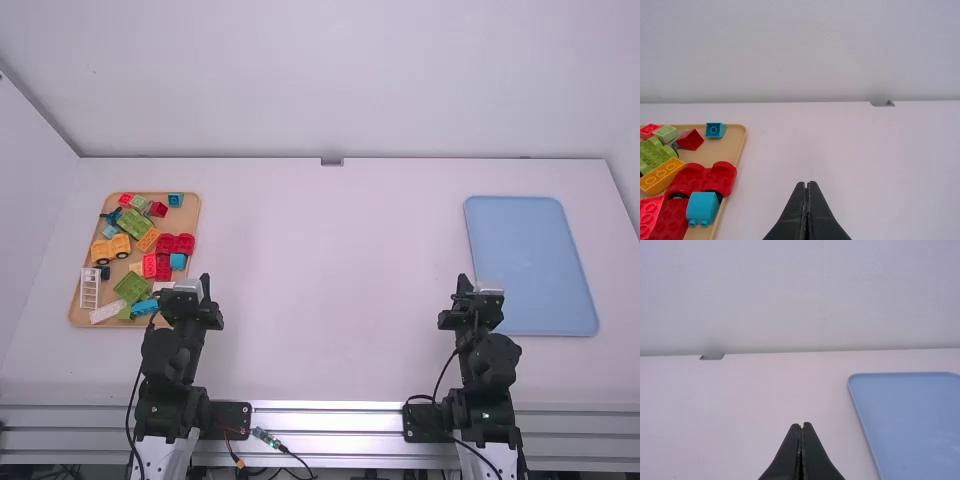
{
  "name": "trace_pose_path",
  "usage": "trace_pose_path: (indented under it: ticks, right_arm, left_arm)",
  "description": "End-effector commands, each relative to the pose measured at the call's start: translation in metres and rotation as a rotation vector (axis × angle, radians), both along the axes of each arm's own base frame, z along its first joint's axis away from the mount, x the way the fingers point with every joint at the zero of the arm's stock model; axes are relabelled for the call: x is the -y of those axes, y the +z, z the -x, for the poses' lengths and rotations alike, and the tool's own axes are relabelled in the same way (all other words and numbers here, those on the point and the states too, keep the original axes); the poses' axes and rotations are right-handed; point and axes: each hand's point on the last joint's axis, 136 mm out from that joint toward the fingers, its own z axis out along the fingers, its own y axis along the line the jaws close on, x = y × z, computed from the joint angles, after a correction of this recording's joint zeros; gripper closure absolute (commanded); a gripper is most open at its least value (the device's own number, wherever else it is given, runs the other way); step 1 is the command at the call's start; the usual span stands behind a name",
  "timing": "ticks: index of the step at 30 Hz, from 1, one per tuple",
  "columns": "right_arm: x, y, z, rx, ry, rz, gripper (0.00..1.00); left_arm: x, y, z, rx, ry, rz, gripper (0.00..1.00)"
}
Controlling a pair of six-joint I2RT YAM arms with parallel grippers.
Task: Assemble lego blocks to make yellow taxi
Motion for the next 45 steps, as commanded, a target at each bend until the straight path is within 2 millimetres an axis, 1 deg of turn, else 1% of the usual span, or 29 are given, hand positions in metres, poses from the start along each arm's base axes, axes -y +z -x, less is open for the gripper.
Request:
trace_pose_path:
  ticks: [1,8,10,13,17,22,30,33,35,37,38,41,45]
  right_arm:
    - [0.0,0.002,0.0,0.004,0.0,0.007,0.99]
    - [0.002,0.024,-0.001,0.047,-0.021,0.052,0.95]
    - [0.002,0.034,-0.002,0.067,-0.021,0.072,0.93]
    - [0.004,0.041,-0.002,0.079,-0.027,0.084,0.92]
    - [0.008,0.057,-0.003,0.111,-0.043,0.116,0.88]
    - [0.009,0.078,-0.004,0.15,-0.048,0.156,0.84]
    - [0.006,0.113,-0.006,0.22,-0.043,0.206,0.77]
    - [0.005,0.13,-0.007,0.254,-0.045,0.239,0.74]
    - [0.004,0.142,-0.009,0.27,-0.04,0.273,0.71]
    - [0.004,0.15,-0.011,0.273,-0.04,0.258,0.68]
    - [0.003,0.151,-0.011,0.275,-0.04,0.253,0.67]
    - [-0.001,0.165,-0.017,0.272,-0.025,0.223,0.61]
    - [-0.001,0.179,-0.024,0.269,-0.022,0.203,0.55]
  left_arm:
    - [0.002,0.003,0.0,0.005,-0.01,-0.004,0.99]
    - [0.015,0.024,-0.001,0.049,-0.079,-0.043,0.95]
    - [0.019,0.035,-0.001,0.072,-0.101,-0.062,0.93]
    - [0.02,0.041,-0.001,0.085,-0.109,-0.054,0.92]
    - [0.027,0.058,-0.001,0.118,-0.147,-0.042,0.88]
    - [0.028,0.078,-0.002,0.155,-0.149,-0.012,0.84]
    - [0.036,0.087,-0.004,0.124,-0.195,-0.011,0.78]
    - [0.03,0.096,-0.008,0.125,-0.162,-0.012,0.74]
    - [0.023,0.107,-0.011,0.133,-0.125,-0.012,0.71]
    - [0.024,0.115,-0.013,0.139,-0.128,-0.011,0.68]
    - [0.024,0.117,-0.013,0.139,-0.129,-0.011,0.68]
    - [0.025,0.134,-0.019,0.148,-0.133,-0.011,0.62]
    - [0.026,0.152,-0.026,0.16,-0.137,-0.011,0.55]
